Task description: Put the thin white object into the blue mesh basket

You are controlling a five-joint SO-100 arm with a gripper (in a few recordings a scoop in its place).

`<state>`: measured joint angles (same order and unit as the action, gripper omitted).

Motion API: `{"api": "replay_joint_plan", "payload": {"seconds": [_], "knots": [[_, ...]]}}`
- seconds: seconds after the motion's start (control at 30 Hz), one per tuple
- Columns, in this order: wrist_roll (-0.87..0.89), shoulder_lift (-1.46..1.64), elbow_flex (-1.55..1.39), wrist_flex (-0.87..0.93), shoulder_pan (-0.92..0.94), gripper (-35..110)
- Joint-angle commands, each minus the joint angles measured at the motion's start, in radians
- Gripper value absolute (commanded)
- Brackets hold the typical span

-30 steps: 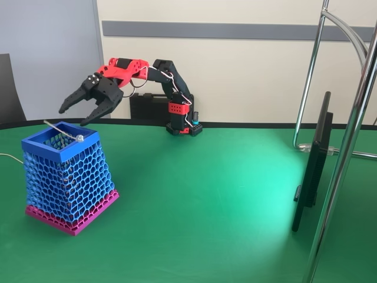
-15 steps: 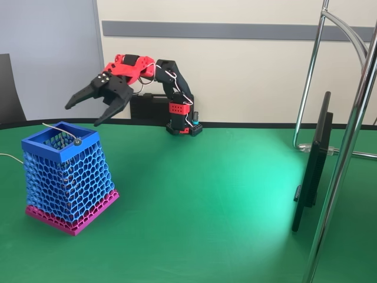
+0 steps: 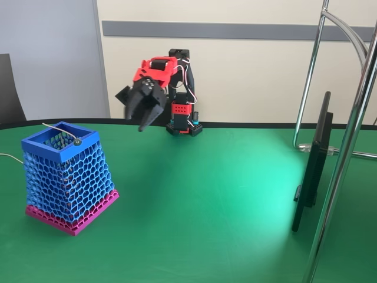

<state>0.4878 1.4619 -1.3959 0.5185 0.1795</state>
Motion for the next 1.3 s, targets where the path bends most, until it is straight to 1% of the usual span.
{"api": "replay_joint_plan", "payload": {"seconds": [0.0, 0.33, 0.43, 0.57, 0.73, 0.83, 0.97, 1.23, 1.27], "knots": [[-0.084, 0.164, -0.153, -0.081, -0.021, 17], [-0.339, 0.554, -0.696, -0.206, -0.110, 8], [-0.433, 0.723, -0.910, -0.264, -0.135, 1], [-0.495, 0.940, -1.158, -0.301, -0.140, 0], [-0.557, 1.232, -1.434, -0.296, -0.138, 0], [-0.583, 1.416, -1.571, -0.252, -0.133, 0], [-0.597, 1.618, -1.680, -0.120, -0.124, 0], [-0.566, 1.864, -1.687, 0.216, -0.129, 1], [-0.565, 1.864, -1.687, 0.230, -0.129, 1]]}}
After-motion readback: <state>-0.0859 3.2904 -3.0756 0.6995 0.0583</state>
